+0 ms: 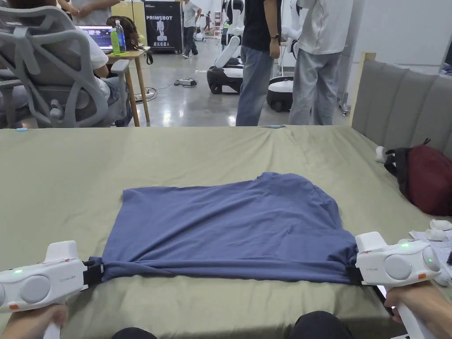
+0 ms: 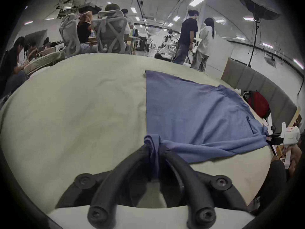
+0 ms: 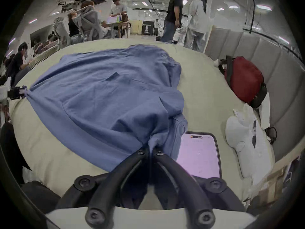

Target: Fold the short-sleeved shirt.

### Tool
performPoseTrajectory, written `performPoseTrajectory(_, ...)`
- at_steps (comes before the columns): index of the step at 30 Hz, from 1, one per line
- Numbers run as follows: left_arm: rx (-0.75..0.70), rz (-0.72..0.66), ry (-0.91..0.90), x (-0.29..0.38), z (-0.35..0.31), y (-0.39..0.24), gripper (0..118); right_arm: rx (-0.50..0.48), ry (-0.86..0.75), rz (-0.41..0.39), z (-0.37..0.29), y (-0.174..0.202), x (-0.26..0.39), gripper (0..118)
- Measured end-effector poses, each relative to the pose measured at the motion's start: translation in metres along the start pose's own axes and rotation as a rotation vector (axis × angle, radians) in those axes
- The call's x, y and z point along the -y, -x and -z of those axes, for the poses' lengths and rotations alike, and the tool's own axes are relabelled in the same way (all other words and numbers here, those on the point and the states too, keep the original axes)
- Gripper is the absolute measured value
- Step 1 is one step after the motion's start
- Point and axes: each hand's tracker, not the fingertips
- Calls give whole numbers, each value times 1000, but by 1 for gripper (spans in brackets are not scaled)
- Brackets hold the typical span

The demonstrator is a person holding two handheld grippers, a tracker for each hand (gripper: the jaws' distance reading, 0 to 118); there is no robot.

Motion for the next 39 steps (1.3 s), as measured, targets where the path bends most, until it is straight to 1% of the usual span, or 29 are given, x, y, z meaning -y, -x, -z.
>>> performPoseTrajectory(1,-14,2,-2,-3,-3,0,31,3,-7,3,-3,-1,-2,21)
performPoseTrajectory(2,-37,12,-9,-6,-4,1,68,-8,-33,17,-9,-6,-5,41)
performPoseTrajectory(3,-55,24,-17,-9,-7,1,98,-62,-69,41,-14,-6,-7,68)
performPoseTrajectory(4,-62,27,-23,-12,-12,2,118,-59,-90,64,-27,-1,-14,101)
performPoseTrajectory(5,-28,27,-85,-17,-22,4,111,-39,-104,70,-34,0,-18,118)
performPoseTrajectory(6,-25,16,-88,-22,-24,7,108,-52,-169,86,-42,0,-22,111)
performPoseTrajectory(7,-19,15,-78,-27,-31,8,108,-52,-193,82,-46,0,-26,104)
performPoseTrajectory(8,-22,12,-73,-33,-36,8,100,-53,-208,84,-56,4,-30,95)
performPoseTrajectory(9,-18,5,-83,-36,-41,8,82,-44,-210,75,-60,6,-33,82)
performPoseTrajectory(10,-13,8,-111,-38,-45,6,53,-38,-212,70,-62,8,-37,65)
performPoseTrajectory(11,-19,21,-138,-41,-48,5,5,-27,-222,63,-63,11,-39,34)
performPoseTrajectory(12,-38,35,-148,-43,-50,3,0,-13,-231,57,-59,9,-39,9)
performPoseTrajectory(13,-59,41,-156,-45,-53,1,0,-5,-231,57,-58,9,-40,0)
performPoseTrajectory(16,7,13,-140,-49,-56,2,0,-6,-231,90,-64,10,-43,0)
performPoseTrajectory(19,-13,37,-142,-48,-52,-3,0,-15,-230,109,-64,10,-42,0)
performPoseTrajectory(20,-14,41,-138,-49,-49,-3,21,-17,-228,108,-60,6,-40,0)
performPoseTrajectory(22,-20,29,-115,-49,-39,-4,89,-18,-221,105,-57,7,-40,0)
performPoseTrajectory(23,-18,15,-86,-50,-32,-3,118,-20,-218,104,-55,8,-40,0)
performPoseTrajectory(25,-44,7,-36,-48,-18,-3,118,-29,-210,99,-51,8,-39,0)
performPoseTrajectory(26,-66,16,-59,-45,-15,-2,113,-31,-207,93,-49,9,-39,0)
performPoseTrajectory(27,-53,7,-53,-43,-12,-2,104,-32,-203,88,-47,10,-39,0)
performPoseTrajectory(28,-77,5,-19,-42,-7,-1,98,-33,-198,81,-43,9,-39,0)
performPoseTrajectory(29,-93,2,19,-39,-3,-1,95,-33,-191,73,-41,9,-38,0)
performPoseTrajectory(32,-88,8,46,-31,5,-3,94,-29,-182,66,-43,10,-36,0)
performPoseTrajectory(33,-81,8,47,-29,5,-3,90,-29,-178,67,-43,10,-35,0)
performPoseTrajectory(34,-70,6,50,-26,6,-3,80,-29,-173,68,-42,9,-35,0)
performPoseTrajectory(36,-40,-1,67,-23,7,-4,16,-23,-171,68,-48,11,-32,0)
performPoseTrajectory(37,-46,4,63,-21,7,-7,4,-19,-167,69,-49,10,-32,0)
performPoseTrajectory(39,-67,23,34,-21,4,-9,4,-18,-165,71,-50,8,-32,0)
